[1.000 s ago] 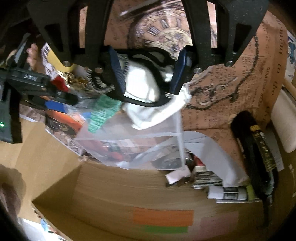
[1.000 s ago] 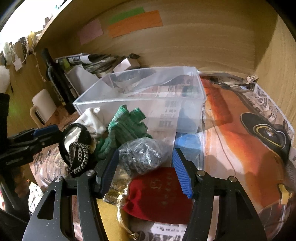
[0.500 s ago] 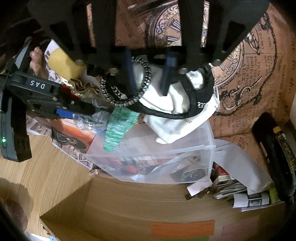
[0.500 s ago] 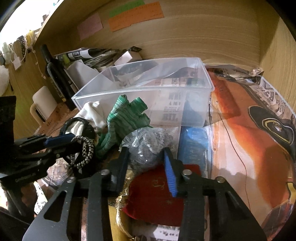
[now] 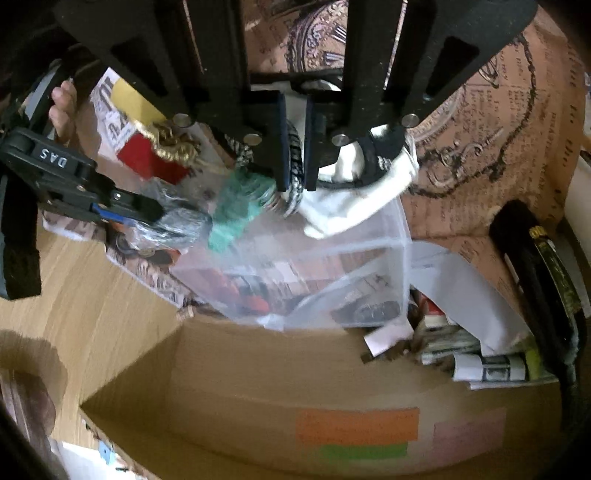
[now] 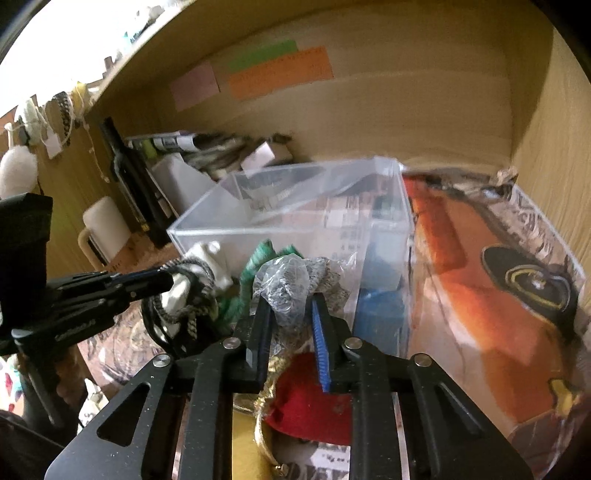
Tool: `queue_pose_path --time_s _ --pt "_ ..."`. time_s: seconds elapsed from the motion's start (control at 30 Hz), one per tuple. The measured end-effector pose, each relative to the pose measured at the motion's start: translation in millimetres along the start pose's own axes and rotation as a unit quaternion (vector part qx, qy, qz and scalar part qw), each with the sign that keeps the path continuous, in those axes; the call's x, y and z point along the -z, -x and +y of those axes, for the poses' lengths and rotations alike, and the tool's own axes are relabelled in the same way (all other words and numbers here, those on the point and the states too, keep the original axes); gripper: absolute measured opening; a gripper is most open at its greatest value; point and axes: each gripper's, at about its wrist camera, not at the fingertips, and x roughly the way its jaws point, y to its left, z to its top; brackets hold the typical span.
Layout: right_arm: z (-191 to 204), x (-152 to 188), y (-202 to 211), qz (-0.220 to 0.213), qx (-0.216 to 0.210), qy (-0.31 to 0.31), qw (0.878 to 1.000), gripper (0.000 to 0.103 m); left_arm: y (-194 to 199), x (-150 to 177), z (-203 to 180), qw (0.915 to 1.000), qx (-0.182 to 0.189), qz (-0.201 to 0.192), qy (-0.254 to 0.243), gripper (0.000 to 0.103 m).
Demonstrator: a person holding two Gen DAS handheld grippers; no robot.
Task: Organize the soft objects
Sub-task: 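Grasp and lift the steel-wool scrubber with the right tool while the left tool grasps the bracelet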
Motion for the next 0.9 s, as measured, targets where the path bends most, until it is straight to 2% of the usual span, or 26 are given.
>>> queue_pose_path --time_s 0.23,0.33,0.4,0.5,0.53,0.57,0.77,0.9 --pt "4 -20 20 -0.047 0.004 0.01 0.999 0.019 13 -23 1 0.9991 -0.006 -0.043 -0.003 0.006" --pt "5 -30 25 -0.065 0.007 0.016 0.998 0.018 12 -30 5 0.9992 0.006 -0.039 -0.001 0.006" --pt "4 -33 25 -0.07 0.008 0.017 0.997 0.019 8 -30 7 0.9995 0.004 -0.031 0.0 0.01" --pt "1 -36 24 -0.071 0.007 0.014 0.997 0.019 -3 -24 9 0.9999 0.01 -0.001 -0.002 0.034" --pt "0 -37 23 -0.069 0.006 0.013 0.997 0.019 -7 -21 9 0.9998 0.015 0.01 -0.001 0.048" --pt "-1 -36 21 -0.068 0.007 0.012 0.998 0.019 -10 -17 9 0.9996 0.022 0.018 0.001 0.059" --pt "-5 -32 16 -0.052 0.008 0.007 0.999 0.019 -23 -3 -3 0.9979 0.042 0.046 -0.019 0.078" --pt "-7 -30 16 -0.048 0.01 0.004 0.999 0.019 -35 2 -7 0.9972 0.038 0.059 -0.025 0.08"
